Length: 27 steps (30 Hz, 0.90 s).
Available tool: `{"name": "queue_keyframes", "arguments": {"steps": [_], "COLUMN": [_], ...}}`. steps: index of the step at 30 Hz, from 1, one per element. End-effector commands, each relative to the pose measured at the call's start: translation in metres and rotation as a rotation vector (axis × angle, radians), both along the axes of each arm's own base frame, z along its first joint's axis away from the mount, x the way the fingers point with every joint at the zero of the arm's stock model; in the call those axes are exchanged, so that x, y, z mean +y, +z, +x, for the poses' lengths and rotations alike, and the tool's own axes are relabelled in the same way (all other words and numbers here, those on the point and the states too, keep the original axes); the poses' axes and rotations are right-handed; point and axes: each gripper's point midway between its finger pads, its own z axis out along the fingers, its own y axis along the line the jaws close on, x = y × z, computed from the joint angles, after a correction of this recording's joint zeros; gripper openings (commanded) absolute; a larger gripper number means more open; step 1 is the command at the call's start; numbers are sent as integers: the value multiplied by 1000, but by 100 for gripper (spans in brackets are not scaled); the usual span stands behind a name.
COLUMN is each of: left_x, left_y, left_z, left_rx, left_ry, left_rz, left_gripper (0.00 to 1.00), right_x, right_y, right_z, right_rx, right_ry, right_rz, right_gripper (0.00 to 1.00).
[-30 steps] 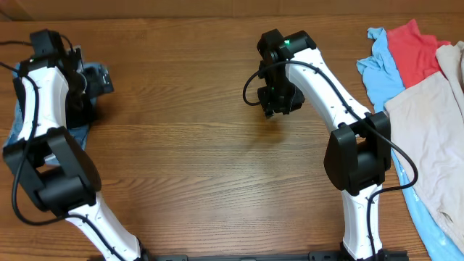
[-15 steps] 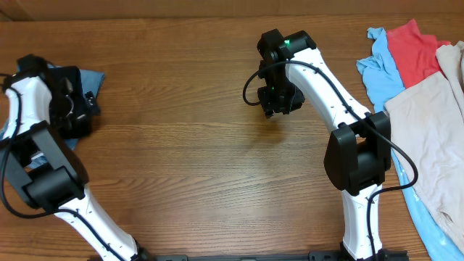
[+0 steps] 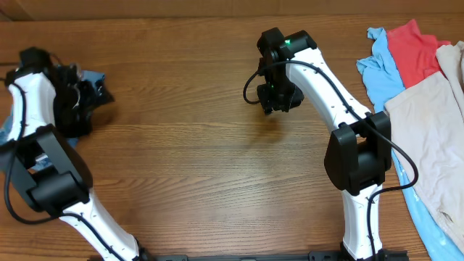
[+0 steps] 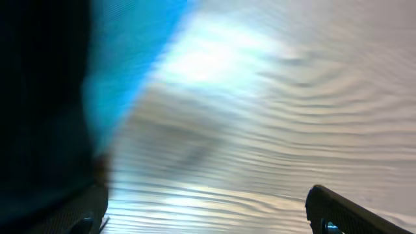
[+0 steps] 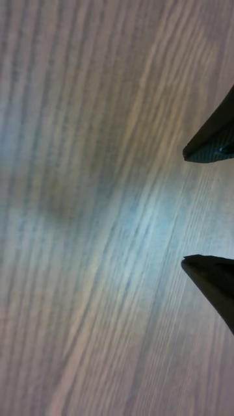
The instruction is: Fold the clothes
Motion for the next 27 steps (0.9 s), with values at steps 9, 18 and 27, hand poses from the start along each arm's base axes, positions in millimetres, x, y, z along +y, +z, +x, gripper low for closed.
{"name": "queue_keyframes", "arguments": {"steps": [9, 18, 27], "left_x": [-177, -236, -213], "left_y": [127, 110, 128], "left_z": [17, -2, -73], "left_rx": [-293, -184, -22], "left_ry": [-434, -452, -442], "left_rz": [106, 28, 132], "left_gripper": [100, 100, 100], "right_x": [-43, -82, -97], "right_y": [48, 54, 118], "right_z": [62, 57, 26], "right_rx": [-191, -180, -238], "right_ry": [-200, -180, -247], "right_rz": [250, 229, 251], "right_gripper": [56, 100, 100]}}
